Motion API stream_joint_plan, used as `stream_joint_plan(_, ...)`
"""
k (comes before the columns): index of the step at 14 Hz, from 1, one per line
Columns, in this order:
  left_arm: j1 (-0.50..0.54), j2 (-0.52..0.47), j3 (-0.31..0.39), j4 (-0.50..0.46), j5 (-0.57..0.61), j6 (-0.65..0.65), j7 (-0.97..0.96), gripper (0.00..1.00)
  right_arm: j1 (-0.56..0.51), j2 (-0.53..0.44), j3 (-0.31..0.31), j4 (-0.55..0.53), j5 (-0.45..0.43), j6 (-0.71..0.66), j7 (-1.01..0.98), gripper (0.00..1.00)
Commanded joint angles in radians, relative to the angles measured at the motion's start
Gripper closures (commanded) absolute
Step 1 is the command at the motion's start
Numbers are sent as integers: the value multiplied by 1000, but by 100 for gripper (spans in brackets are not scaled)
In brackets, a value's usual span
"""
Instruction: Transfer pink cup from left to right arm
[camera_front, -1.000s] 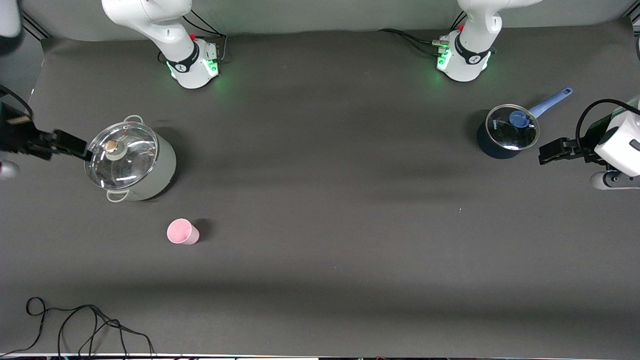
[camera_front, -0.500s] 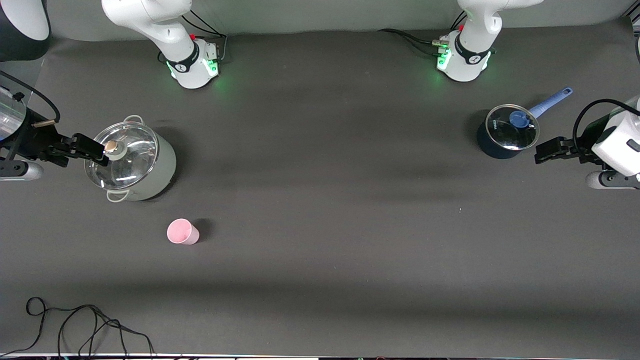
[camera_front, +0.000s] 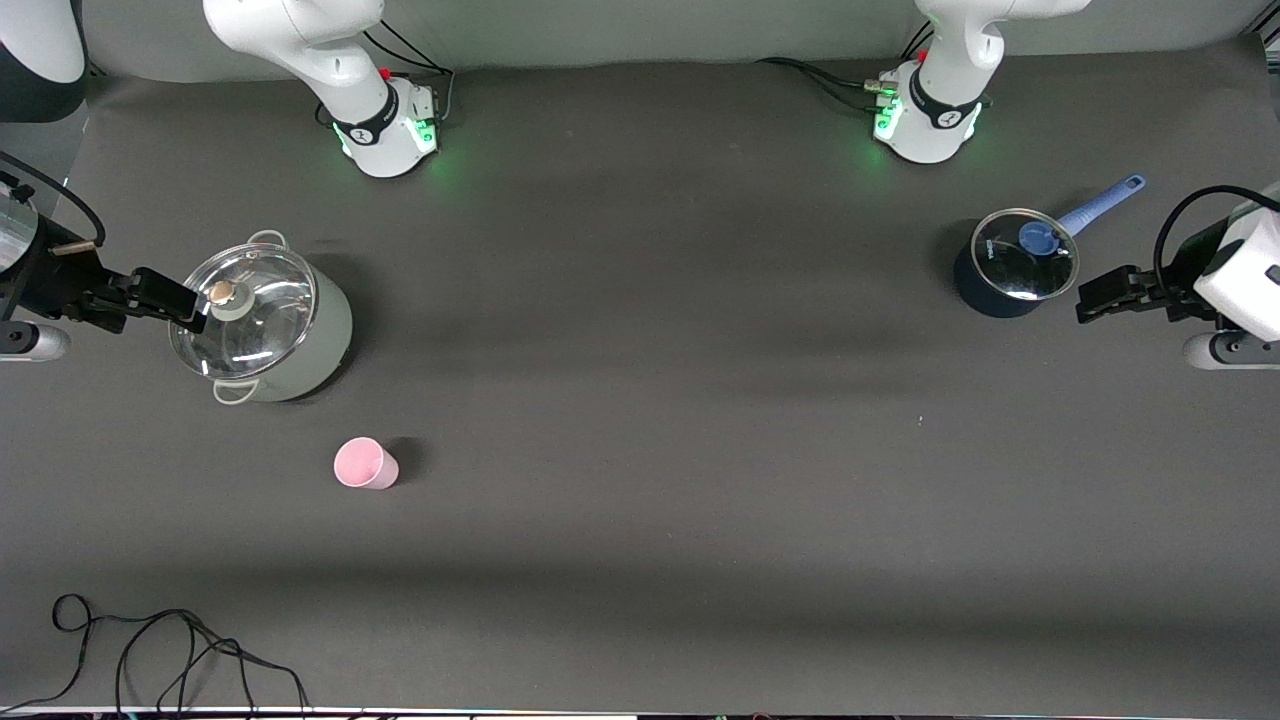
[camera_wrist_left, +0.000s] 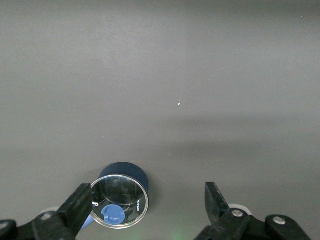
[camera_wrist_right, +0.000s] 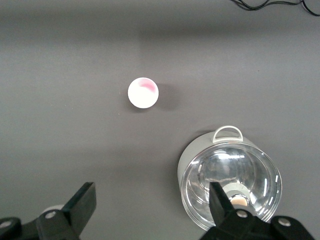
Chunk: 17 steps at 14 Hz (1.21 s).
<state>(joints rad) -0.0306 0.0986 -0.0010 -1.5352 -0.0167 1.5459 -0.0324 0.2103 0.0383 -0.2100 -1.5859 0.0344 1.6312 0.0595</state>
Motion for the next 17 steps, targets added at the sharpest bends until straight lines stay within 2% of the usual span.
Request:
stream_joint_plan(1,23,-30,-30,-17,-8,2,12,0,4,-32,-3,-31,-16,9,-21,0)
stream_joint_plan(4,29,-37,-36,-17,-6,0,12,0,1,-32,-2,-32,-16,9,-24,0)
stream_joint_plan(6,29,-37,-36,-19,1,-4,12,0,-44,-32,12,-32,-16,16,-30,0)
stream_joint_plan(8,25,-37,-36,-16,11,-13,12,0,-93,-32,70,-29,-16,21,-30,0)
stream_joint_plan(10,26,-40,-36,-16,15,-13,12,0,-114,-32,93,-28,-16,30,-29,0)
stream_joint_plan(17,29,-33,-34,-6,6,-17,25,0,-100,-25,93,-25,-18,29,-24,0)
